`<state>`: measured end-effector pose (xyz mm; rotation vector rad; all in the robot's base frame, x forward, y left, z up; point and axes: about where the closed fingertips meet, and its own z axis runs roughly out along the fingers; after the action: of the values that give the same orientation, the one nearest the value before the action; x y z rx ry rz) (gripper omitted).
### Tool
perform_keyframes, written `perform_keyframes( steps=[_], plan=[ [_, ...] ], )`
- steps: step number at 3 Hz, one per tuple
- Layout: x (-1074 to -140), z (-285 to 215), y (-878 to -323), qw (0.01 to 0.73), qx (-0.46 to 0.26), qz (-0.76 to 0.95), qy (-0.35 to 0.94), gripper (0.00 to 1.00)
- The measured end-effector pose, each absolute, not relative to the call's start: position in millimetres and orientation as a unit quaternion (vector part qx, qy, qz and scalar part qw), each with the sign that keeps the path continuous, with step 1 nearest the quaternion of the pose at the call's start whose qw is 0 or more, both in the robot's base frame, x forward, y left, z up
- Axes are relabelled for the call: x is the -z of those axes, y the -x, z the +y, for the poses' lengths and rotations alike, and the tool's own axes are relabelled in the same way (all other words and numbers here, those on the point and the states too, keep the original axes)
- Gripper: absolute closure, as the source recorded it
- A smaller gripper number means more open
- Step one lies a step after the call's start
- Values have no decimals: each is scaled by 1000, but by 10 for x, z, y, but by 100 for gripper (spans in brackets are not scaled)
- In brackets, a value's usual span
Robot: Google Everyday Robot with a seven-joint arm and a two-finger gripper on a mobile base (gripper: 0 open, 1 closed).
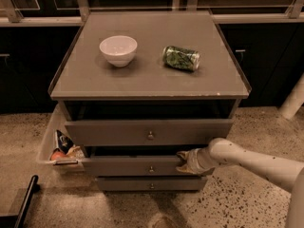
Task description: Open middle drawer
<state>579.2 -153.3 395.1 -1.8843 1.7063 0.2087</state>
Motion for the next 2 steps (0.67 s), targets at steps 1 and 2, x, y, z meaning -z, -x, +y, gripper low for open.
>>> perform_keyframes(
  steps=[1, 2],
  plan=[
    [-3951, -1533, -5792, 291, -78, 640, 707, 62],
    [-3965, -1511, -5801, 292, -80, 639, 708, 39]
  ],
)
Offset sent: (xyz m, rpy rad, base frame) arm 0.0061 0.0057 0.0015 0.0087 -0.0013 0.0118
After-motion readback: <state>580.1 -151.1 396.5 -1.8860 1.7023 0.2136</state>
